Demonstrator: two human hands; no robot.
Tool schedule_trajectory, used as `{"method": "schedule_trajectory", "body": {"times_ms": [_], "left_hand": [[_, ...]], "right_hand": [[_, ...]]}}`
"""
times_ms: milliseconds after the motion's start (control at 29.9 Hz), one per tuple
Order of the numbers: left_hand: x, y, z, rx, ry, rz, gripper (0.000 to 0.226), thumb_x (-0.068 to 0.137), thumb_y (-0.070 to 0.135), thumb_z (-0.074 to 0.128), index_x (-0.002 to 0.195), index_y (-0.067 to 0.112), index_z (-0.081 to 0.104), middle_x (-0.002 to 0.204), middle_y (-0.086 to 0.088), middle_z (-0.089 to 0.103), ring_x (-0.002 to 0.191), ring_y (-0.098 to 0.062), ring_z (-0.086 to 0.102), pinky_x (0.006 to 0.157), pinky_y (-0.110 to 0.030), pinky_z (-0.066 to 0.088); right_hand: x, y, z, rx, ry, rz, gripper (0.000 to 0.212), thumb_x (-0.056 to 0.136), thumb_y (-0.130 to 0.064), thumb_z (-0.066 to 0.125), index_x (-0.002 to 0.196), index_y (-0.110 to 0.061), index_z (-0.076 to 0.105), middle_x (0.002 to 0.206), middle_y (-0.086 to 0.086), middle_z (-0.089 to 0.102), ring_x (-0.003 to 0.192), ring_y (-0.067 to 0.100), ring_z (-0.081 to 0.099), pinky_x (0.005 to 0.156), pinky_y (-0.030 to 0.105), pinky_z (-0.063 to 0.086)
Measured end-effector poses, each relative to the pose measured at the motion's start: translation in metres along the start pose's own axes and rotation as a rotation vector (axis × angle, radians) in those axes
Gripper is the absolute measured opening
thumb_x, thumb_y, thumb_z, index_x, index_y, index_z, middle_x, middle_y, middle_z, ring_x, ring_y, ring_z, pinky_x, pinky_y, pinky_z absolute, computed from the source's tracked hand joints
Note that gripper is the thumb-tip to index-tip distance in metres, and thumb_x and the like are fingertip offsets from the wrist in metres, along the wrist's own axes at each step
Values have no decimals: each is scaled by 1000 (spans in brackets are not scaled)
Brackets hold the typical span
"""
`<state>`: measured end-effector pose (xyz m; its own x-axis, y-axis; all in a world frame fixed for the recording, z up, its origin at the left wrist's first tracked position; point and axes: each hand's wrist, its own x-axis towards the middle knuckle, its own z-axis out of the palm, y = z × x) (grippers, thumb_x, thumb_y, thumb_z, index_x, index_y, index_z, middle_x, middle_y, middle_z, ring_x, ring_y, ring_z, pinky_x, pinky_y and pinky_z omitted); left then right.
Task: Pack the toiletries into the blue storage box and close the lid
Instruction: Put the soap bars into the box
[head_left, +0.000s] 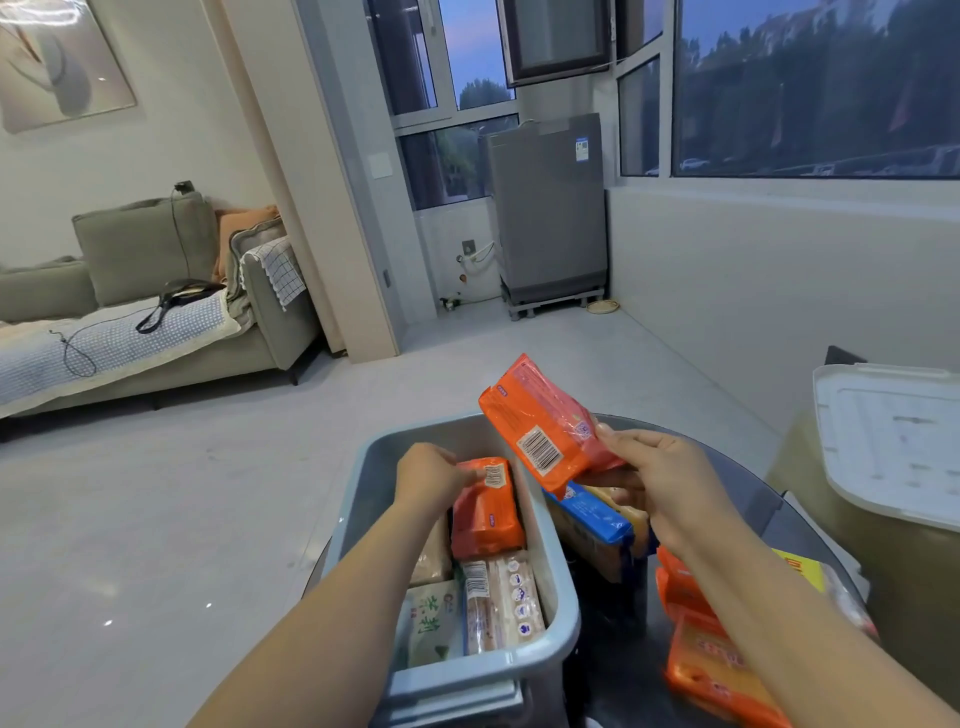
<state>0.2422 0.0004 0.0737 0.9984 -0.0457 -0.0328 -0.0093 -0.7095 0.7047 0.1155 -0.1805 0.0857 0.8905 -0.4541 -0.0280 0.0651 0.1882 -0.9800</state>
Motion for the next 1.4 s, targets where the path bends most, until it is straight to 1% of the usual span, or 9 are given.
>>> {"method": "schedule_trajectory", "body": {"times_ms": [134, 267, 401, 535, 702, 935, 1169, 1270, 1403], "left_hand": [[-6, 15, -9, -536, 69, -69, 32, 94, 30, 51, 92, 7, 73, 96, -11, 74, 84, -20, 67, 72, -32, 52], [-16, 26, -23, -885, -424, -42, 56, 86, 61, 47, 103, 10, 65, 98, -10, 76, 88, -24, 74, 71, -34, 58], [-20, 28, -27, -837, -435, 57, 42, 82, 36, 67, 112, 8, 58, 90, -7, 76, 82, -22, 74, 61, -29, 59], [-12, 22, -38, -767, -295, -134, 18, 89, 27, 62, 93, 10, 57, 81, -6, 70, 68, -18, 69, 47, -26, 55], [-5, 9, -40, -586, -292, -264, 25, 92, 25, 59, 75, 8, 51, 45, -1, 62, 55, -15, 49, 38, -18, 47], [-6, 6, -22, -427, -297, -323, 24, 84, 23, 70, 77, 5, 55, 62, -7, 66, 51, -17, 64, 47, -26, 51], [-4, 2, -13, -150, -88, -168, 46, 73, 38, 77, 99, 1, 67, 95, -13, 73, 78, -23, 71, 69, -36, 59], [-7, 5, -15, -117, -186, -172, 57, 70, 47, 77, 104, 3, 66, 97, -9, 70, 74, -19, 65, 65, -34, 53], [-10, 8, -16, -41, -305, -170, 69, 67, 51, 78, 114, 4, 62, 112, -13, 69, 101, -29, 66, 96, -44, 50]], "right_hand": [[-2, 3, 6, 14, -2, 25, 23, 82, -29, 67, 88, -7, 69, 80, 9, 75, 68, 22, 72, 44, 23, 45], [-5, 6, 12, 52, -24, 58, 17, 83, -28, 66, 82, -11, 68, 70, 2, 76, 62, 16, 72, 37, 16, 42], [-8, 6, 19, 66, -138, 71, 17, 86, -23, 64, 86, -6, 67, 75, 5, 76, 66, 18, 73, 39, 17, 45], [-9, 7, 21, -73, -197, 41, 13, 86, -21, 64, 92, -11, 70, 82, 4, 76, 69, 15, 73, 44, 16, 47], [0, 10, 11, -320, -90, -49, 15, 85, -15, 64, 98, -20, 69, 87, -2, 73, 64, 5, 70, 44, 14, 46], [8, 16, 1, -448, -76, 19, 17, 86, -21, 63, 103, -18, 66, 96, 1, 68, 78, 11, 67, 45, 17, 47], [13, 23, 1, -555, -143, 43, 21, 88, -18, 61, 108, -20, 65, 101, -1, 66, 79, 5, 64, 48, 12, 48], [17, 29, -4, -669, -124, 16, 23, 86, -19, 63, 108, -22, 65, 106, 0, 66, 73, 2, 59, 44, 13, 43], [24, 44, -7, -1051, -101, -65, 43, 79, -33, 69, 120, -23, 61, 117, 3, 62, 90, 14, 56, 67, 28, 49]]}}
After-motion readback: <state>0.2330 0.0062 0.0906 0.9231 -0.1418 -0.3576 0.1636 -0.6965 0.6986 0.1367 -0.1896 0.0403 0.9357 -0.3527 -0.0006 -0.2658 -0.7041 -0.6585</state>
